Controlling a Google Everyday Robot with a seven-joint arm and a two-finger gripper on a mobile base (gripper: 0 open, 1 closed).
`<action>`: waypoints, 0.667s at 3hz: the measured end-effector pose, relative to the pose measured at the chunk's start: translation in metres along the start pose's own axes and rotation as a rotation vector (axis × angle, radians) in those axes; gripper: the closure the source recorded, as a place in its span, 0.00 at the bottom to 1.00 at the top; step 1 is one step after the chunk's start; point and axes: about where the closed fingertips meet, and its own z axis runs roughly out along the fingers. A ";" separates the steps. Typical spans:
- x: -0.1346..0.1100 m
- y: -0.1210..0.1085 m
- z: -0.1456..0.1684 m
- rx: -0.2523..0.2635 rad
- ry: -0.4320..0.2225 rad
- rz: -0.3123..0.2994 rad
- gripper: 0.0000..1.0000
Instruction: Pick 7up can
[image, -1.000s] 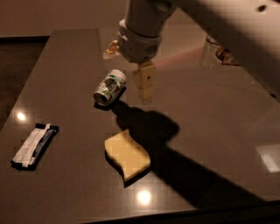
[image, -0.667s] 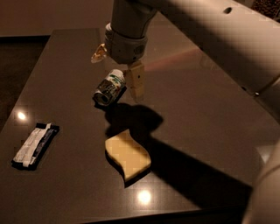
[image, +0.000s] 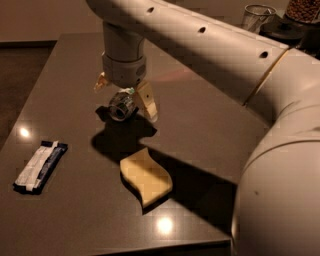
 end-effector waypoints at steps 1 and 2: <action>0.013 -0.002 0.016 -0.046 0.042 -0.020 0.00; 0.027 -0.004 0.024 -0.073 0.067 -0.016 0.15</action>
Offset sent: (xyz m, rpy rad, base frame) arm 0.0336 -0.0268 -0.0297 -0.1741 0.0068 -0.0038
